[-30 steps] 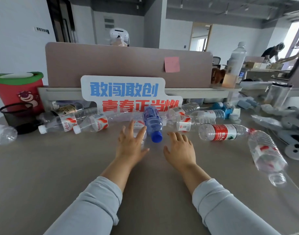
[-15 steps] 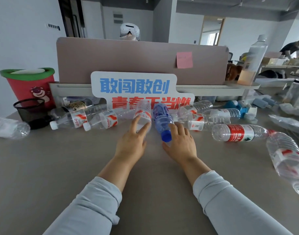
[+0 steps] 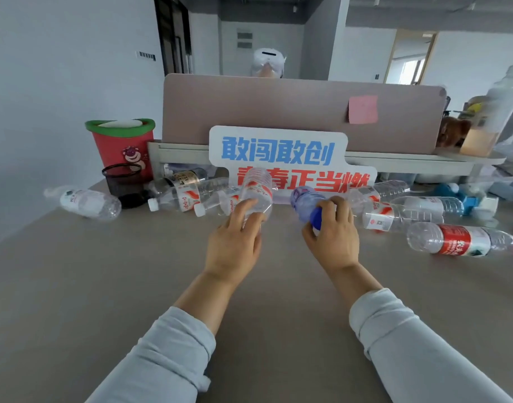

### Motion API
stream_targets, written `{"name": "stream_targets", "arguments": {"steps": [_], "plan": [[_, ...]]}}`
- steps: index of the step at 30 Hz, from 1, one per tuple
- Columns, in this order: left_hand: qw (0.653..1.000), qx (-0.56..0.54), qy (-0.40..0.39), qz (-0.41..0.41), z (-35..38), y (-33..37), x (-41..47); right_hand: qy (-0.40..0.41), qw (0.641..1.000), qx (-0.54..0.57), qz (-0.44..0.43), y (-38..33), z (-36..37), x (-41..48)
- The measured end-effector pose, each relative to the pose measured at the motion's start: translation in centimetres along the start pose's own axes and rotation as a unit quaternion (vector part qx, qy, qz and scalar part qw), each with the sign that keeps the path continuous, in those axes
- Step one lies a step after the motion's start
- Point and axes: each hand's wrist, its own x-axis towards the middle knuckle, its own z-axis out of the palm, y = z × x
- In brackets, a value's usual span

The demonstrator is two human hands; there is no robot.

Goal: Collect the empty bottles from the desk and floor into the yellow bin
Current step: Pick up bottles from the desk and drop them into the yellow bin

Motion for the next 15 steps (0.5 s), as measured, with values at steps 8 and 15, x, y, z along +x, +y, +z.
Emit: {"name": "stream_targets", "arguments": {"steps": [8, 15], "plan": [[0.994, 0.073, 0.064, -0.06, -9.0, -7.6, -3.2, 0.077, 0.977, 0.128, -0.15, -13.3, 2.1, 0.0], [0.953, 0.238, 0.106, -0.157, -21.6, -17.5, -9.6, 0.061, 0.926, 0.261, -0.266, -31.2, 5.9, -1.7]]}}
